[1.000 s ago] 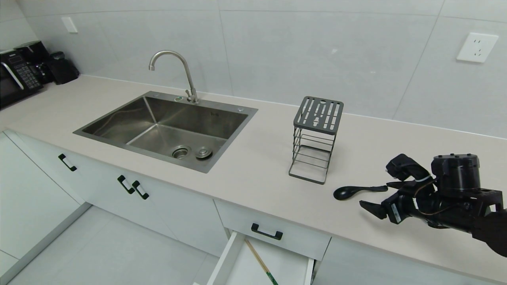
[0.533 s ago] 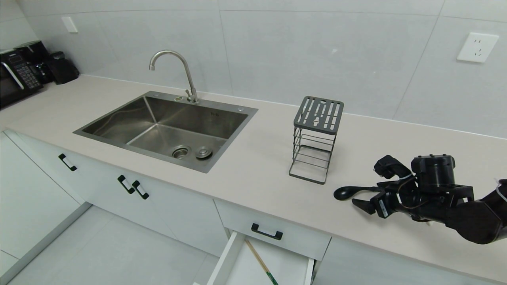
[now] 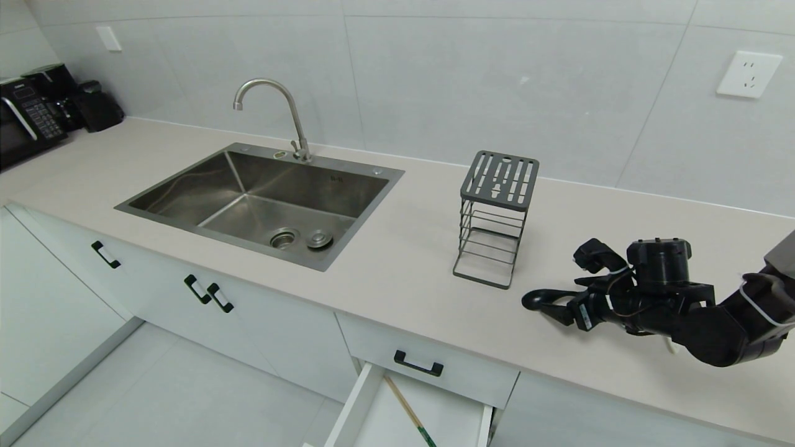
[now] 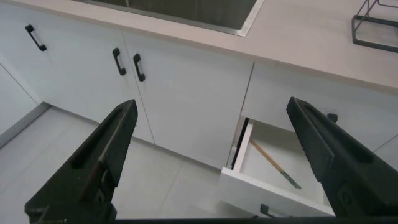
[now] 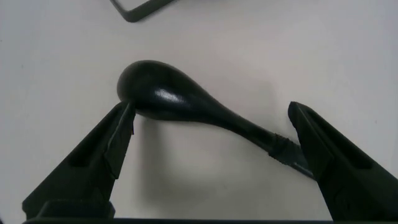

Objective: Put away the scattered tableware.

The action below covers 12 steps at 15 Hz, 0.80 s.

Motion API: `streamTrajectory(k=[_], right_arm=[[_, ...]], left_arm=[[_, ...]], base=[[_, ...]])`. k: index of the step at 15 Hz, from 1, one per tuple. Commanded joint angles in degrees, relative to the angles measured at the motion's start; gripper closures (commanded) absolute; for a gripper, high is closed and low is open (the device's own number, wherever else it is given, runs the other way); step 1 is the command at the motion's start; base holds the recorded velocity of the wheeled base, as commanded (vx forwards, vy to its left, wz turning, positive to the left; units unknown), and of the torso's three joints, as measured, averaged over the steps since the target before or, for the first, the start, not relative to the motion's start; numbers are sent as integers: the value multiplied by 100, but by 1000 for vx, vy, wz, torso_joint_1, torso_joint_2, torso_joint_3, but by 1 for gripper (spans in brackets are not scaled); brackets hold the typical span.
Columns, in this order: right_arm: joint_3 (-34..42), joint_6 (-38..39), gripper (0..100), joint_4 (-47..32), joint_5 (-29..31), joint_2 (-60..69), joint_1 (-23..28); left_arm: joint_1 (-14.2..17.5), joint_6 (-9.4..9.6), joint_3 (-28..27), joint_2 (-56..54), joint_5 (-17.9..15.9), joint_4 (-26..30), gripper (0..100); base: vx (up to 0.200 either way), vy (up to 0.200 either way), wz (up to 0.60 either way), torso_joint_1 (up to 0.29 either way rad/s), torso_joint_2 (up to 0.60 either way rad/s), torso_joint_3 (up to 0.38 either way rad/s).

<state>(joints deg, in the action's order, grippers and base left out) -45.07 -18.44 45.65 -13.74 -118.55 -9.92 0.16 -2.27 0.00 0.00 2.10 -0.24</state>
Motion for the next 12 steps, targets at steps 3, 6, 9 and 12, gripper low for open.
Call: streamTrajectory(k=[3,6,9,12], right_arm=[[-151,-1,0,31,-59,-274,-10],[-160,-10,0,31,-68,-353,-10],[-160,-142,0,31,-59,-379,-18],[-160,-159,0,31,-59,-361,-18]], left_arm=[[2,-2,0,0,1,-2,0],[2,-2,0,0,1,-2,0],[2,-2,0,0,1,-2,0],[2,-2,0,0,1,-2,0]], base=[[0,0,0,0,0,0],[0,0,0,0,0,0],[0,0,0,0,0,0],[0,0,0,0,0,0]])
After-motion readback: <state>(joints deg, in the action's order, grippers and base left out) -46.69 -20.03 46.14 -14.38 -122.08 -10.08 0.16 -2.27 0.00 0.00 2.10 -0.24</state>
